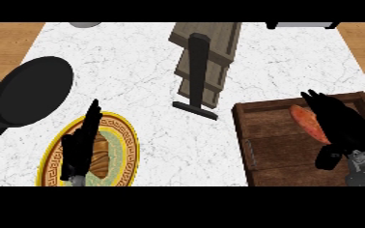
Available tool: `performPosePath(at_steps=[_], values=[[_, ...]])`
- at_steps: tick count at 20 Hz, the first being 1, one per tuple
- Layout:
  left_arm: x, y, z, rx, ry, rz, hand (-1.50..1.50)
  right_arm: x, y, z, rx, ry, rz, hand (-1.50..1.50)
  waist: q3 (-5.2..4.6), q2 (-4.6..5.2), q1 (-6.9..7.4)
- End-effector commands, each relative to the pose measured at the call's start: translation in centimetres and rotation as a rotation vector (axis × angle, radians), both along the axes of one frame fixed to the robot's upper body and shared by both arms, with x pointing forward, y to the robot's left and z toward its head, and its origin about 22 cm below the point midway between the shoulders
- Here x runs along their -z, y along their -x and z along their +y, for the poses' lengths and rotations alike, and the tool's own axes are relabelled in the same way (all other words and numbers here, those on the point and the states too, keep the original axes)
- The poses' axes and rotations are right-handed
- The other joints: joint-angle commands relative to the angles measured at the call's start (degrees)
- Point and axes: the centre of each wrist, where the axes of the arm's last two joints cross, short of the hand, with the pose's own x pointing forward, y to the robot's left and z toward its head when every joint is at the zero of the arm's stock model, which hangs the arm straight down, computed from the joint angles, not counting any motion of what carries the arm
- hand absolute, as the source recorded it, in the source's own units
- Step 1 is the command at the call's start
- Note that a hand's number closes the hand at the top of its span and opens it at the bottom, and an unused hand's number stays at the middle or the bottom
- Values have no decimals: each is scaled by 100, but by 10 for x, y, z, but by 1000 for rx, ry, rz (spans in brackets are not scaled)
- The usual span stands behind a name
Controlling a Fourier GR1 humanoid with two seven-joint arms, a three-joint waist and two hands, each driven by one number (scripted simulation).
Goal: Pick the sweet potato from the tray and place it in the tiered basket
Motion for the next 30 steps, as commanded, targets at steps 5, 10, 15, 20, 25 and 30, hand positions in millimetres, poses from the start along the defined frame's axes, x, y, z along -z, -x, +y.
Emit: performPosePath(at_steps=[5, 10, 15, 20, 25, 30], values=[[17, 9, -6, -24, -1, 67, 0, 13, -16, -1, 34, -4, 55, -150, -44, 38, 7], [1, 6, 3, -3, -8, 68, 0, 27, -12, -14, 32, -12, 63, -150, -43, 33, 0], [18, 15, -4, -26, -2, 69, 0, 46, -14, -10, -10, -14, 46, 150, -43, 37, 7], [12, 17, -9, -9, 7, 53, 0, 57, -19, -18, -99, -10, 19, 150, -41, 38, 29], [15, -1, 4, -18, 1, 82, 0, 27, -35, -8, -137, 27, -46, 150, -46, 35, -9], [25, 21, 9, -42, -9, 96, 0, -42, -14, 49, -94, -130, 33, 150, -79, -37, -178]])
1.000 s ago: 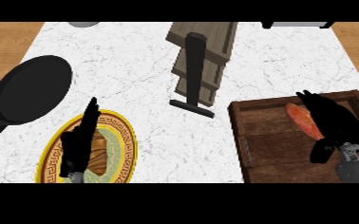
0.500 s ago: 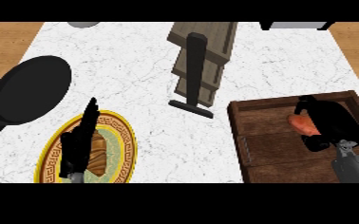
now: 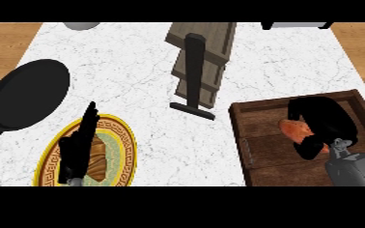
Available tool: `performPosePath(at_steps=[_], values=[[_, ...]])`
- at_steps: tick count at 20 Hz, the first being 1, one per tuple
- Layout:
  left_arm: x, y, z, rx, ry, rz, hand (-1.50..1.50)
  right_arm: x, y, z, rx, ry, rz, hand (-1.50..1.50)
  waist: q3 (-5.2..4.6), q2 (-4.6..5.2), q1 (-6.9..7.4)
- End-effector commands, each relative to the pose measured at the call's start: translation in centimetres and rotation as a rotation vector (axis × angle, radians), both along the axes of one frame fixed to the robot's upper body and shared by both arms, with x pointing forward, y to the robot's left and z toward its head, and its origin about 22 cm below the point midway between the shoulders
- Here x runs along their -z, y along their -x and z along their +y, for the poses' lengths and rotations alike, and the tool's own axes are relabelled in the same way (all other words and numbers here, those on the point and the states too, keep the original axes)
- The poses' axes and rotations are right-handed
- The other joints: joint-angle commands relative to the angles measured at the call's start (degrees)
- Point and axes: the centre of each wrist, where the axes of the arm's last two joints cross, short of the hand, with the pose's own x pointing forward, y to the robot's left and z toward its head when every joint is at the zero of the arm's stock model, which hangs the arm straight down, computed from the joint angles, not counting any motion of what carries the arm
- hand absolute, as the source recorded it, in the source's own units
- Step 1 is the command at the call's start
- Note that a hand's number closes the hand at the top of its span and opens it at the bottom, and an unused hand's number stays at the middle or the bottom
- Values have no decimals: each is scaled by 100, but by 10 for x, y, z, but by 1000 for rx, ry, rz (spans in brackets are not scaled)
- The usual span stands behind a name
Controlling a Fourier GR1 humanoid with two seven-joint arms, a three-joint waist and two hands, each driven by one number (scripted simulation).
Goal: Pick the sweet potato from the tray and place it in the tiered basket
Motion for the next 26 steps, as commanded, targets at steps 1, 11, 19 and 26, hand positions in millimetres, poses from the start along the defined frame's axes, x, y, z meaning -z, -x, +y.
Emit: performPosePath(at_steps=[1, 11, 19, 26], values=[[16, 20, 9, -10, 25, 92, 0, -51, 18, 31, 18, -76, 21, 150, -41, -5, -100], [6, 10, 10, -38, 6, 83, 0, -151, 71, 40, 194, -480, -290, 150, -28, 2, -144], [8, 10, 9, -29, 14, 81, 0, -239, 92, 48, 138, -556, -645, 150, -45, -11, -62], [16, 21, 4, -24, 12, 96, 0, -297, 70, 53, 144, -514, -676, 150, -50, -33, -60]])
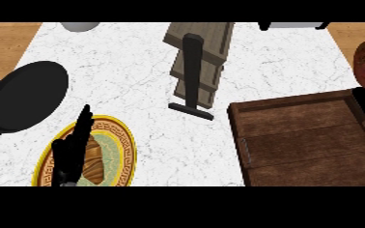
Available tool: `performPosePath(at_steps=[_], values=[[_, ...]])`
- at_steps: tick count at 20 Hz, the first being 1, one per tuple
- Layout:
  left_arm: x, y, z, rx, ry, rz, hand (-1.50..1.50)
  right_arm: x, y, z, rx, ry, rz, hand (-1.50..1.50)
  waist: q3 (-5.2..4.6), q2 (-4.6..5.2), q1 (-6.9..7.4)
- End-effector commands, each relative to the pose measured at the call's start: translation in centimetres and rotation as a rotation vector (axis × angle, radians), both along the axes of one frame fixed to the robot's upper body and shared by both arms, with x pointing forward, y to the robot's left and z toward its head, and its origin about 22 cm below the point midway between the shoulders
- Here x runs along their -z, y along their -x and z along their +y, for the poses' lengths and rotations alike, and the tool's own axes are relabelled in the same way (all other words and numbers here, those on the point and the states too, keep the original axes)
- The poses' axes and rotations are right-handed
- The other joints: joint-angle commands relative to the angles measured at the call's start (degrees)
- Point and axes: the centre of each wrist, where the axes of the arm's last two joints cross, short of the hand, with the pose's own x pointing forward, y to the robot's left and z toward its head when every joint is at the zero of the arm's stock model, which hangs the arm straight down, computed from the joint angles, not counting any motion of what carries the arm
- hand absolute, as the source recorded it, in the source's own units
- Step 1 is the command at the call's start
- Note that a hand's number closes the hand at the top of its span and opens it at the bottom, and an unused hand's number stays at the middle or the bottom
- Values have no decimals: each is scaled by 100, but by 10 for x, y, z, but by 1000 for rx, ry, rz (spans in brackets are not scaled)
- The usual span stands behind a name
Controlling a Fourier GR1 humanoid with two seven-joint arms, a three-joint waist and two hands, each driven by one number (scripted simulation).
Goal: Pick the sweet potato from the tray and place it in the tiered basket
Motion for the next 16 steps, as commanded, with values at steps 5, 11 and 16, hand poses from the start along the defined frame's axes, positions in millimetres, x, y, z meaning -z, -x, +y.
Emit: performPosePath(at_steps=[5, 11, 16], values=[[14, 9, -6, 6, 28, 69, 0, -81, -22, 25, 137, 6, 72, 150, -37, 44, 115], [17, 6, -20, 37, 21, 56, 0, -112, -51, 36, 163, -25, 124, 150, -18, 109, 165], [16, 0, -22, 40, 29, 35, 0, -132, -76, 68, 143, -17, 141, 150, -15, 145, 232]])
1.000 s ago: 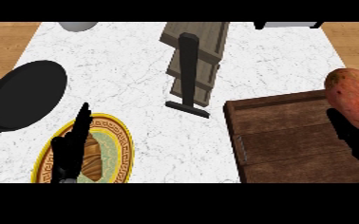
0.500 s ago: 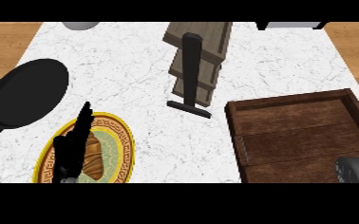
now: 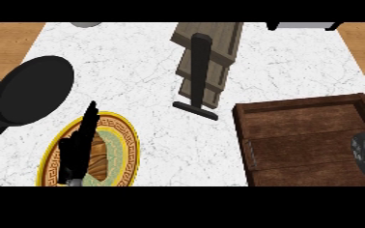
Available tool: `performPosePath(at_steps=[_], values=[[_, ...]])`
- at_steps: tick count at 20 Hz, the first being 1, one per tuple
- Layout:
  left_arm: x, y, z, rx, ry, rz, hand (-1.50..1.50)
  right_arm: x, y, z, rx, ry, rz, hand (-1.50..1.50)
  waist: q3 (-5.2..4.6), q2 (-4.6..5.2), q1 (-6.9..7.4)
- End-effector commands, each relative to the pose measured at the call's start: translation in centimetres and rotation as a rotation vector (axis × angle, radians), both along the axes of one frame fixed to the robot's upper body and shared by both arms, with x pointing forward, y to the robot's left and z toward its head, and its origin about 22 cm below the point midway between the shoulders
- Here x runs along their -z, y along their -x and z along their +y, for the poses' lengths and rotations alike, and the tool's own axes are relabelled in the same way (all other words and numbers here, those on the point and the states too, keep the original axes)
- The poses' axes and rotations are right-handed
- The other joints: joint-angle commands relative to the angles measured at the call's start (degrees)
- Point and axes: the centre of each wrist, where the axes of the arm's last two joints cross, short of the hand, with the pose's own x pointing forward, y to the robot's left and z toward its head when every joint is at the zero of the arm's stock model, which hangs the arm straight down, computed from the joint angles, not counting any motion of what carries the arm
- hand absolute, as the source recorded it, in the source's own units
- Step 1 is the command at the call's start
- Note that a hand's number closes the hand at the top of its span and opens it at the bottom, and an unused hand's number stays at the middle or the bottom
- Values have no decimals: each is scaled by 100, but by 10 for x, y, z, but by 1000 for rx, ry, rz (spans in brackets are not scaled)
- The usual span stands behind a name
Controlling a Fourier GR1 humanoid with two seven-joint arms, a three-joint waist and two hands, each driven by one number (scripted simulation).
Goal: Pick the sweet potato from the tray and place it in the tiered basket
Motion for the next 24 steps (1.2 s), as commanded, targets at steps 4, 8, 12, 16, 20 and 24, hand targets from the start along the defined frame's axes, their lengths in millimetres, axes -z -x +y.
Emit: performPosePath(at_steps=[4, 8, 12, 16, 20, 24], values=[[3, -4, -1, 17, 24, 74, 0, 1, -48, 24, 34, -6, 133, 150, -19, 70, 43], [20, 12, -17, 20, 21, 91, 0, 20, -67, 38, 38, 24, 168, 150, -19, 73, 54], [21, 10, -17, -12, 27, 64, 0, 39, -80, 58, 60, 54, 193, 150, -19, 70, 35], [15, 6, -9, -1, 29, 73, 0, 45, -90, 66, 91, 24, 204, 150, -17, 64, 34], [25, 22, 14, -5, 5, 66, 0, 95, -111, 77, 72, -42, 239, 150, -19, 77, 72], [5, -17, -9, 0, 17, 61, 0, 106, -125, 57, 32, -295, 296, -150, -11, 91, -4]])
